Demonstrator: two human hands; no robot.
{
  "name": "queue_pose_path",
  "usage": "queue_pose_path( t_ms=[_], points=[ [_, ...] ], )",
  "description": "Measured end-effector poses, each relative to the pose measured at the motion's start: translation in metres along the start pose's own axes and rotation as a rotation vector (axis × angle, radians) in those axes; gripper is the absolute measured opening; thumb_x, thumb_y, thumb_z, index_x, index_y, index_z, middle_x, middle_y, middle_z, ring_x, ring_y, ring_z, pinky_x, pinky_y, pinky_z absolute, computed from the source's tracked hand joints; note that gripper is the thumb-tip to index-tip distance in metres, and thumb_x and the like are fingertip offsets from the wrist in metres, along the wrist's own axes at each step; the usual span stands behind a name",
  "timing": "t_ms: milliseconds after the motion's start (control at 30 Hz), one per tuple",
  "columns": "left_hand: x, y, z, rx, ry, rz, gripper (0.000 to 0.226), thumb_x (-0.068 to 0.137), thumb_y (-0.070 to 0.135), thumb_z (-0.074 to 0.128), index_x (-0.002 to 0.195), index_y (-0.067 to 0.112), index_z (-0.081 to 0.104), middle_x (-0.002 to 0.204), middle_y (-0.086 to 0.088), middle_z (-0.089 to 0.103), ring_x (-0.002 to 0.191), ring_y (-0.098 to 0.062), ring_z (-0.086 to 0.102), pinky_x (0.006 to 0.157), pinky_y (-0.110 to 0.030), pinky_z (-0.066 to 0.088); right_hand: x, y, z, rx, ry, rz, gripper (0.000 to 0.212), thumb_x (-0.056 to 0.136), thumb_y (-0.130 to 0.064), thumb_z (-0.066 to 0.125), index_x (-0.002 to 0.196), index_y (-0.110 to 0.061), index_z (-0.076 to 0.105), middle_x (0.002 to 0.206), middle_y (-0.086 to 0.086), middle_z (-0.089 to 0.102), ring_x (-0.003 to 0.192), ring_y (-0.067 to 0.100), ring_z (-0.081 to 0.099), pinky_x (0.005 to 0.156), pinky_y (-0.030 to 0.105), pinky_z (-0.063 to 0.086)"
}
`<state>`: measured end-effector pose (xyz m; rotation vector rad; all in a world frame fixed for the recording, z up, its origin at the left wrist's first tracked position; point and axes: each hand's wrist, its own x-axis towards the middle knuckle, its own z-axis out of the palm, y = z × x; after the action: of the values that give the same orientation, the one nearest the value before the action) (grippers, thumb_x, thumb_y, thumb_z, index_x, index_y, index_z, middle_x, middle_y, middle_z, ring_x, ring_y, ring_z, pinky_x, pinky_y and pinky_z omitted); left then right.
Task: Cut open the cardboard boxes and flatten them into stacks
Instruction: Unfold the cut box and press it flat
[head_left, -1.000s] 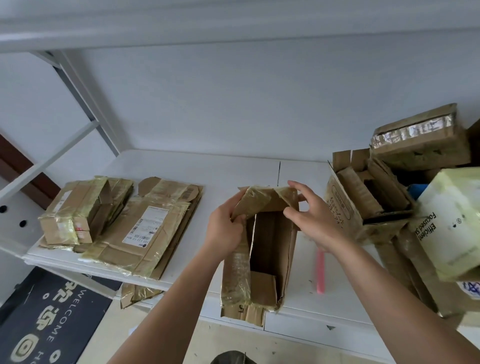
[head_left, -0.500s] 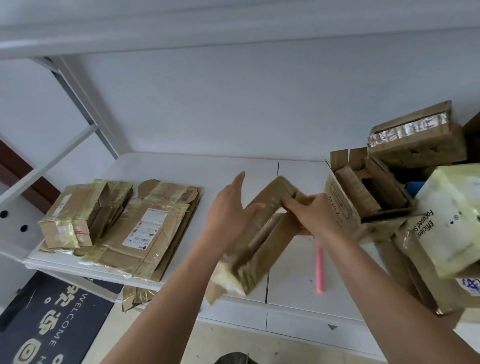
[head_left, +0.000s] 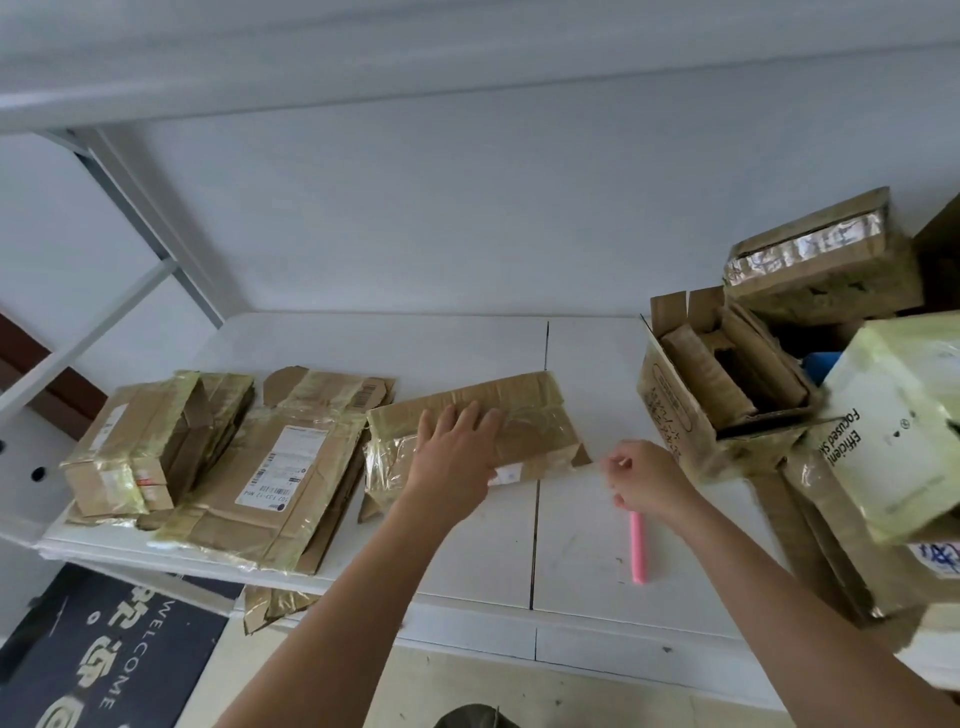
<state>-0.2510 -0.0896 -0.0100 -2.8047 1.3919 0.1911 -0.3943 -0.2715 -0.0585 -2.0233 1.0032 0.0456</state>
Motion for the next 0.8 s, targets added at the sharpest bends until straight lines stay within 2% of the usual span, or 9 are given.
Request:
queue_pose_path(
  t_ms=[67,133,200,300,400,500,600,700,800],
  points=[
    [0.007,-0.004,-0.006,-0.062,-0.027,-0.003,0.069,0.089,0.025,0.069,0.147,0.025,0.031,0.154,0.003,0.032,0.147,-0.022,0.021,0.121,-0.054,0.006,-0.002,0.025,0.005,-0.399,0.01,-0.016,0.042,0.097,-0.008,0.044,0.133,-0.025,0.055,0.126,0.004,0.058,0.101,0.019,0.062,0.079,0.03,0.055],
    [0.014,-0.005,-0.012,-0.103,-0.063,-0.015,0.064,0.086,0.022,0.071,0.141,0.024,0.038,0.148,0.003,0.041,0.144,-0.022,0.028,0.12,-0.056,0.006,-0.007,0.044,0.011,-0.619,0.022,-0.095,0.049,0.098,-0.009,0.041,0.142,-0.031,0.045,0.132,0.003,0.048,0.107,0.017,0.058,0.08,0.026,0.051],
    [0.02,0.001,-0.017,-0.101,-0.111,-0.038,0.063,0.085,0.03,0.072,0.138,0.023,0.039,0.14,0.0,0.048,0.139,-0.025,0.036,0.118,-0.059,0.009,-0.01,0.05,0.013,-0.774,0.021,-0.241,0.042,0.099,-0.015,0.042,0.138,-0.03,0.05,0.134,-0.001,0.046,0.113,0.015,0.054,0.081,0.026,0.049],
    [0.031,0.018,-0.019,-0.03,-0.097,-0.051,0.074,0.083,0.057,0.065,0.142,0.024,0.036,0.138,-0.006,0.05,0.134,-0.028,0.042,0.115,-0.058,0.015,-0.01,0.051,0.013,-0.952,0.019,-0.402,0.023,0.096,-0.014,0.048,0.115,-0.023,0.057,0.115,-0.006,0.053,0.108,0.012,0.052,0.065,0.025,0.039],
    [0.041,0.028,-0.011,-0.122,-0.071,-0.031,0.066,0.086,0.056,0.062,0.142,0.027,0.041,0.14,-0.009,0.044,0.136,-0.027,0.037,0.115,-0.053,0.015,-0.01,0.054,0.011,-0.948,0.067,-0.435,0.013,0.094,-0.012,0.052,0.101,-0.021,0.058,0.1,-0.006,0.058,0.096,0.013,0.056,0.057,0.026,0.032],
    [0.042,0.027,0.0,-0.281,-0.151,-0.041,0.064,0.086,0.045,0.068,0.143,0.03,0.041,0.143,-0.008,0.04,0.136,-0.025,0.037,0.118,-0.051,0.018,-0.013,0.056,0.007,-0.887,0.103,-0.439,0.008,0.098,-0.021,0.048,0.103,-0.021,0.054,0.099,-0.007,0.058,0.089,0.011,0.057,0.055,0.024,0.031],
    [0.041,0.026,0.006,-0.27,-0.177,-0.047,0.068,0.083,0.046,0.071,0.143,0.03,0.041,0.139,-0.008,0.041,0.132,-0.027,0.04,0.116,-0.05,0.024,-0.014,0.056,0.006,-0.703,0.334,-0.435,0.01,0.089,-0.028,0.06,0.09,-0.02,0.053,0.079,-0.009,0.059,0.063,0.008,0.052,0.045,0.02,0.031],
    [0.044,0.027,0.007,-0.247,-0.193,-0.059,0.073,0.078,0.05,0.076,0.139,0.029,0.041,0.133,-0.007,0.044,0.127,-0.026,0.043,0.113,-0.049,0.028,-0.015,0.053,0.008,-0.24,0.49,-0.483,0.018,0.079,-0.019,0.067,0.077,-0.017,0.049,0.059,-0.009,0.052,0.049,0.01,0.049,0.04,0.019,0.033],
    [0.045,0.029,0.008,-0.295,-0.177,-0.06,0.07,0.076,0.046,0.079,0.135,0.03,0.044,0.125,-0.006,0.05,0.12,-0.026,0.046,0.107,-0.047,0.036,-0.017,0.03,0.004,0.38,0.368,-0.584,0.019,0.087,0.0,0.064,0.078,-0.007,0.049,0.06,0.004,0.05,0.049,0.016,0.045,0.044,0.024,0.037]
  ],
)
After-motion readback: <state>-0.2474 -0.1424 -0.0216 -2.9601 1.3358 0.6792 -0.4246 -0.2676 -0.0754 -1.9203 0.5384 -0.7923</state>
